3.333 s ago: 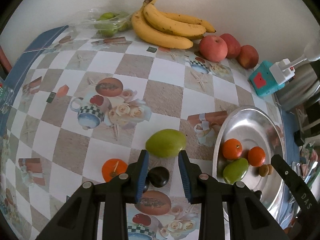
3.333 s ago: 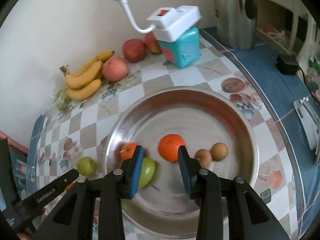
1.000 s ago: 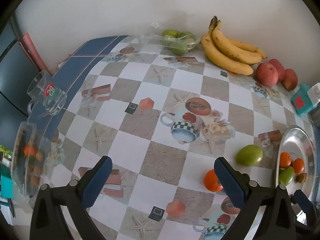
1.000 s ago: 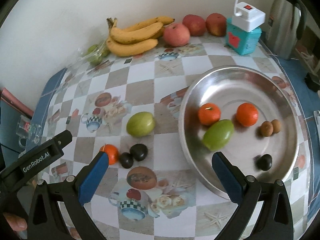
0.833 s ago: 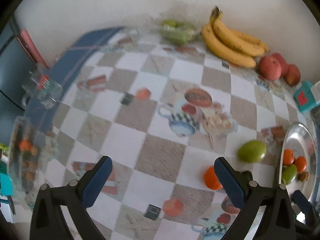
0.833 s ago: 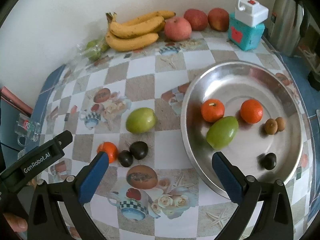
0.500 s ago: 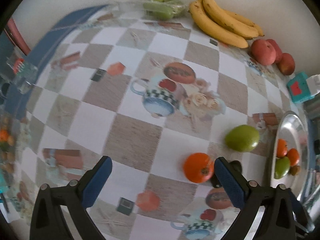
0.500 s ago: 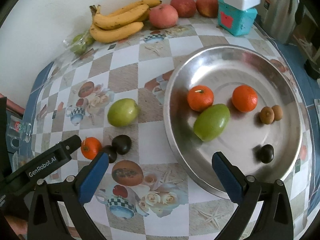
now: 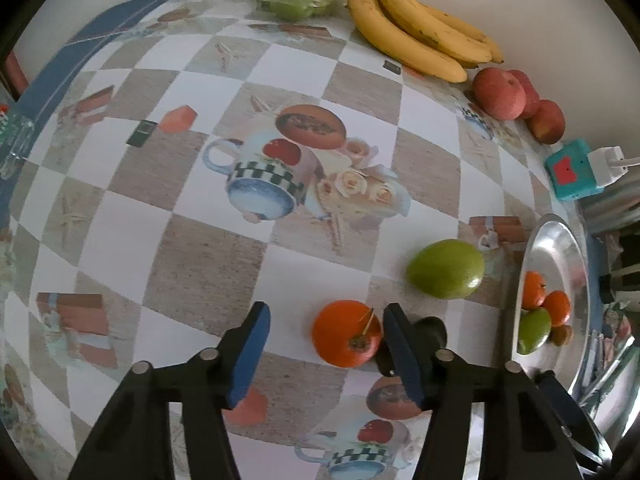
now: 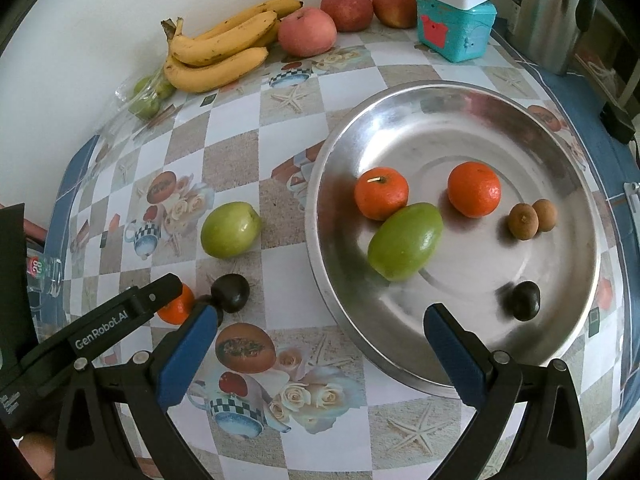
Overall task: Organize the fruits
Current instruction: 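Lower the left gripper onto the orange tomato and close it, then lower the right gripper onto a dark plum and close it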
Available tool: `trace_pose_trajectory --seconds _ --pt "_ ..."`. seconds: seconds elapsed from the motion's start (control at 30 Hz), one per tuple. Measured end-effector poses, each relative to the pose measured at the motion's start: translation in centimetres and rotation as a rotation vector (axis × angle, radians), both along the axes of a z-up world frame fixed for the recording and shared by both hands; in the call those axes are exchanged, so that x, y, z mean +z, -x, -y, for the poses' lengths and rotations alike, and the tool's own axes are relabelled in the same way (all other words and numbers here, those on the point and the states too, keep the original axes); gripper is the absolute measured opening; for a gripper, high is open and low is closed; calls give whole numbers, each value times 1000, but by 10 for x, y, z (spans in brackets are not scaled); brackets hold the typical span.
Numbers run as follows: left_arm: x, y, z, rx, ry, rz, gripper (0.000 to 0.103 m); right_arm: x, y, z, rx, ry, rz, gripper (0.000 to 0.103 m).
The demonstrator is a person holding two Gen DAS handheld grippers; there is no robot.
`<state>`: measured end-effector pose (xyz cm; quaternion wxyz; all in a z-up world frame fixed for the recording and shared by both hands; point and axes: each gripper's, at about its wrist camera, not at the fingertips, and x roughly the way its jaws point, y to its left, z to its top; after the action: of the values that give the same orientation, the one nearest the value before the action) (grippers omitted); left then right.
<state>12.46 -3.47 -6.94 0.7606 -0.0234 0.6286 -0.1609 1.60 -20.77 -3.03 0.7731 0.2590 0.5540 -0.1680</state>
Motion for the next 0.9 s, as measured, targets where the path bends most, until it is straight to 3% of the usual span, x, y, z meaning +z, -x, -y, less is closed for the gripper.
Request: trace_pose_trajectory --seconds 0.2,0.57,0.9 --pt "1 1 3 -13 41 -11 38 1 -1 0 3 5 -3 103" --pt "9 -2 -3 6 49 10 37 1 -1 0 2 7 -1 103" --pt "31 -15 -39 133 14 91 37 3 -10 -12 47 6 24 103"
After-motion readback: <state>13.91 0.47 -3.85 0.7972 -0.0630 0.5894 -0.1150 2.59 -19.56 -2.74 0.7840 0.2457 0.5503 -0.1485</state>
